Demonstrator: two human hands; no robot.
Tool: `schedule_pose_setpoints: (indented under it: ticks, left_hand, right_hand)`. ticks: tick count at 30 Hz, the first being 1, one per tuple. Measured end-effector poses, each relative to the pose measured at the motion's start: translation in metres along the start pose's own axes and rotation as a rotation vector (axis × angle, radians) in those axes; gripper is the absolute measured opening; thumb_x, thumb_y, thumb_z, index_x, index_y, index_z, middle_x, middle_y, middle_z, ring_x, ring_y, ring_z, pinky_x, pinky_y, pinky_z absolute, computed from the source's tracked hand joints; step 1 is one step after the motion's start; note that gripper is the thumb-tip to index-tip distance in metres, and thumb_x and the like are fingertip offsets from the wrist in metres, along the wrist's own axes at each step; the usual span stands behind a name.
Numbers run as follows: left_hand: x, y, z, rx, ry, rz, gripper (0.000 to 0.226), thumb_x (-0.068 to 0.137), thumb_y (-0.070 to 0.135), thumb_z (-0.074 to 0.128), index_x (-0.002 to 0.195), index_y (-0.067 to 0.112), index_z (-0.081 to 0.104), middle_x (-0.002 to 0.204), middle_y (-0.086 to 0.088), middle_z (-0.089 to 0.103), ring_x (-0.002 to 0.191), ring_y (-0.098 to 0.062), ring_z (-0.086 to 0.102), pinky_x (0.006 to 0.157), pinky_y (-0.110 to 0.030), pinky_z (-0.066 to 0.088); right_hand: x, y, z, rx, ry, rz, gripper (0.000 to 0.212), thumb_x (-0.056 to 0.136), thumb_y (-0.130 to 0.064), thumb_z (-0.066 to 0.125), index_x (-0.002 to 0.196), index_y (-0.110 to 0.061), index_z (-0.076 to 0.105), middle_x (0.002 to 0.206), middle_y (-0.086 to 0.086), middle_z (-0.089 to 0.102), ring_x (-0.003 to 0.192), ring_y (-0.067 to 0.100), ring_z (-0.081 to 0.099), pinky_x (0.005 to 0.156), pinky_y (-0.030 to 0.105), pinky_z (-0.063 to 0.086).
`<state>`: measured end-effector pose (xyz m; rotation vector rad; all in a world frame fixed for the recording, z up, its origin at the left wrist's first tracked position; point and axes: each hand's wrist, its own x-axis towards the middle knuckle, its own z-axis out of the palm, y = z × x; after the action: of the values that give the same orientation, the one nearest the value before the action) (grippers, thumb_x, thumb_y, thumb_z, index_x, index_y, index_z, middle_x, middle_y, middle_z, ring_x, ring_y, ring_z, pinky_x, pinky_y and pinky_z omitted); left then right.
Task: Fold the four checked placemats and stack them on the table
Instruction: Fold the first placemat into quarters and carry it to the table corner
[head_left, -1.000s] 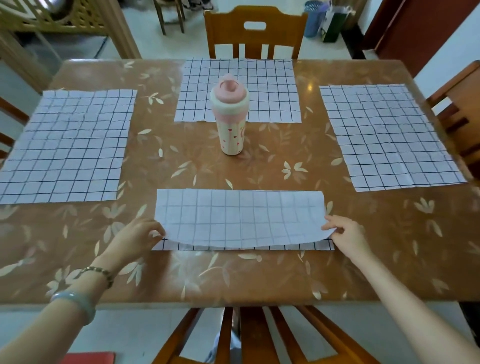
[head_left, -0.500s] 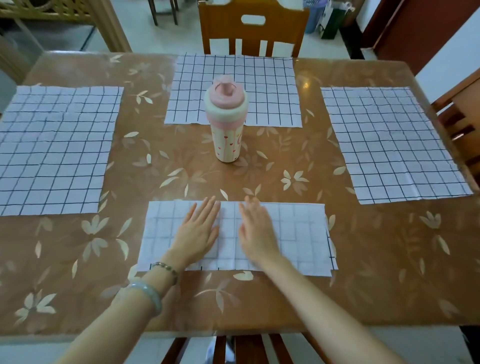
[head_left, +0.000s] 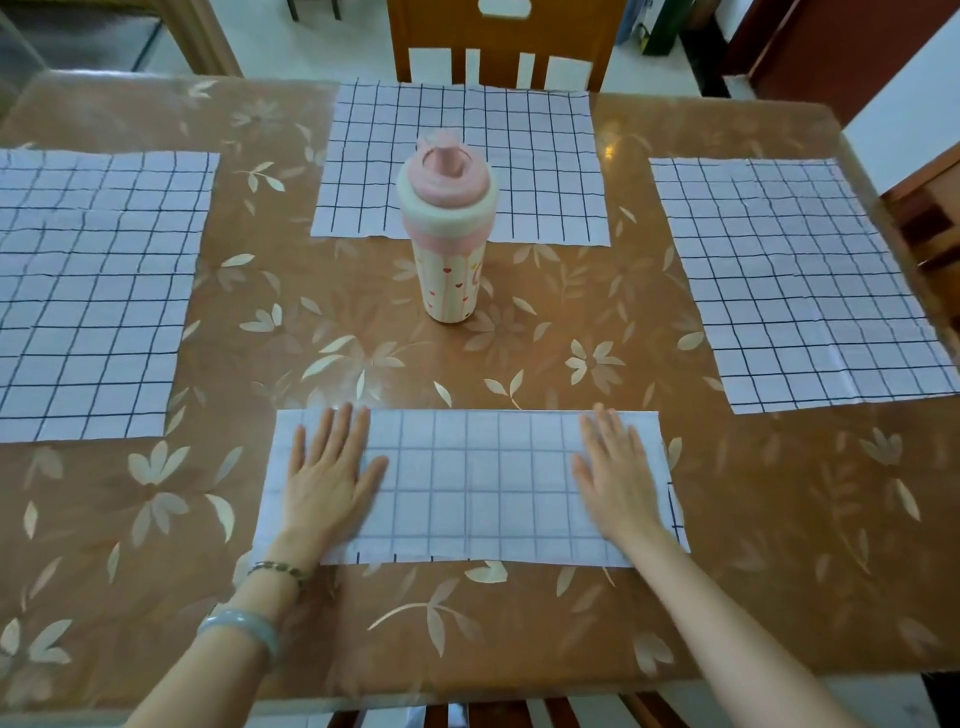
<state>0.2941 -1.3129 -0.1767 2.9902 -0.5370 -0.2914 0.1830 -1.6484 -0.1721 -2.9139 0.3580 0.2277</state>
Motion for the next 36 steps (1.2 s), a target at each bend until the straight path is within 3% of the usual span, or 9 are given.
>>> schedule_pose_setpoints:
  ticks: [5,7,10,16,20,24,30,33,36]
  left_hand:
    - [-0.005,-0.042,-0.012,0.032,-0.055,-0.135,0.076,0.091,0.064,-0.002,0.153,0.020,-0.008,0.160,0.003,-0.012,0.146,-0.013,-0.018,0.118,-0.042,-0.013]
    - [-0.006,-0.038,-0.016,0.031,-0.040,-0.136,0.079,0.091,0.063,-0.001,0.153,0.014,-0.005,0.161,-0.001,-0.009,0.146,-0.014,-0.017,0.117,-0.041,-0.017]
    - [-0.006,0.001,-0.016,0.008,0.020,-0.009,0.073,0.095,0.055,0.007,0.151,0.007,0.010,0.159,-0.006,0.011,0.147,-0.018,0.002,0.117,-0.037,-0.017]
    - [-0.010,0.071,0.002,-0.031,-0.025,0.167,0.065,0.098,0.047,0.020,0.149,0.007,0.028,0.155,-0.006,0.019,0.144,-0.024,0.020,0.117,-0.042,-0.001]
    - [-0.011,0.057,0.009,-0.007,-0.007,0.076,0.069,0.095,0.055,0.018,0.152,0.016,0.019,0.158,-0.003,0.014,0.147,-0.019,0.012,0.118,-0.043,-0.004]
    - [-0.014,0.025,0.006,-0.016,0.002,-0.051,0.073,0.092,0.061,0.005,0.153,0.020,0.004,0.160,0.000,0.003,0.148,-0.015,-0.002,0.119,-0.042,-0.010]
    - [-0.021,-0.024,-0.009,-0.025,-0.026,-0.158,0.081,0.090,0.064,0.004,0.155,0.016,0.005,0.162,-0.004,0.004,0.149,-0.019,-0.001,0.119,-0.042,-0.004]
    - [-0.027,-0.035,-0.017,-0.067,-0.008,-0.211,0.083,0.090,0.064,0.012,0.153,0.010,0.015,0.161,-0.015,0.011,0.149,-0.029,0.006,0.119,-0.044,0.003]
    - [-0.034,-0.032,-0.027,-0.100,0.028,-0.297,0.073,0.096,0.055,0.038,0.147,0.004,0.028,0.158,-0.022,0.015,0.146,-0.037,0.015,0.117,-0.050,0.015]
  right_hand:
    - [-0.011,0.046,-0.014,-0.057,0.020,0.171,0.081,0.092,-0.057,-0.007,0.149,-0.007,0.021,0.158,0.012,0.018,0.147,0.026,0.011,0.119,0.045,0.008]
    - [-0.010,0.028,-0.021,-0.026,0.066,0.197,0.077,0.093,-0.056,0.003,0.149,-0.006,0.022,0.158,0.013,0.016,0.147,0.027,0.008,0.118,0.046,0.000]
    - [-0.005,-0.038,-0.021,0.085,0.101,0.023,0.062,0.096,-0.046,0.019,0.148,-0.012,0.024,0.158,0.008,0.015,0.147,0.024,0.006,0.117,0.044,-0.005]
    - [0.002,-0.131,0.012,0.076,-0.006,-0.220,0.056,0.098,-0.039,0.026,0.145,-0.010,0.035,0.155,0.011,0.028,0.145,0.027,0.020,0.117,0.050,0.014]
    - [0.001,-0.106,0.017,0.000,-0.008,-0.222,0.056,0.098,-0.042,0.026,0.145,-0.012,0.035,0.154,0.010,0.030,0.144,0.026,0.023,0.118,0.047,0.013]
    - [-0.005,-0.045,0.008,-0.020,-0.041,-0.112,0.063,0.099,-0.049,0.009,0.150,-0.014,0.019,0.159,0.007,0.013,0.147,0.019,0.003,0.117,0.039,-0.005]
    - [-0.019,0.038,-0.016,-0.039,-0.030,0.101,0.079,0.093,-0.056,-0.010,0.150,-0.012,0.021,0.158,0.011,0.018,0.147,0.025,0.012,0.118,0.046,0.008]
    - [-0.019,0.040,-0.023,-0.046,-0.006,0.152,0.073,0.094,-0.054,0.001,0.148,-0.010,0.025,0.157,0.015,0.018,0.146,0.029,0.010,0.118,0.049,0.007]
    - [-0.010,0.003,-0.033,0.045,0.093,0.129,0.060,0.095,-0.044,0.027,0.142,-0.009,0.037,0.150,0.020,0.030,0.140,0.037,0.023,0.114,0.050,0.016]
